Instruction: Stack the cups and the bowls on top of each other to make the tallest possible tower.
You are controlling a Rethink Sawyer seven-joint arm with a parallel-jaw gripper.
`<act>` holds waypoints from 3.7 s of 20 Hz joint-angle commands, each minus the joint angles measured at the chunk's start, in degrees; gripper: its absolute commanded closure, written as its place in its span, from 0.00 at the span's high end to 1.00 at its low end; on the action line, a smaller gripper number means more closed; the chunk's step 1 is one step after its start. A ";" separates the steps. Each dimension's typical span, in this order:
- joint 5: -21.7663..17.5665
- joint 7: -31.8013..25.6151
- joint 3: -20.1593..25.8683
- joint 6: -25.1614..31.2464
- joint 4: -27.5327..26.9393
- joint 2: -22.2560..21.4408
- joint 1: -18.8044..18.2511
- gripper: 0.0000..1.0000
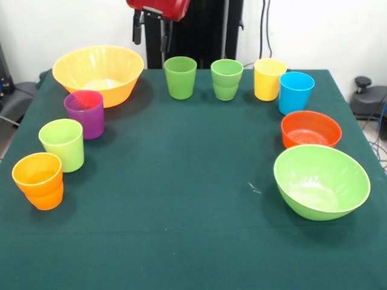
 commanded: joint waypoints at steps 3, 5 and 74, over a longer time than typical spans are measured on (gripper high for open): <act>-6.21 -3.97 6.44 1.85 -2.22 4.73 -1.28 1.00; -6.48 -3.81 6.75 2.02 -2.49 4.92 -1.58 1.00; -12.68 -2.94 11.58 -3.35 -6.39 13.42 -9.02 1.00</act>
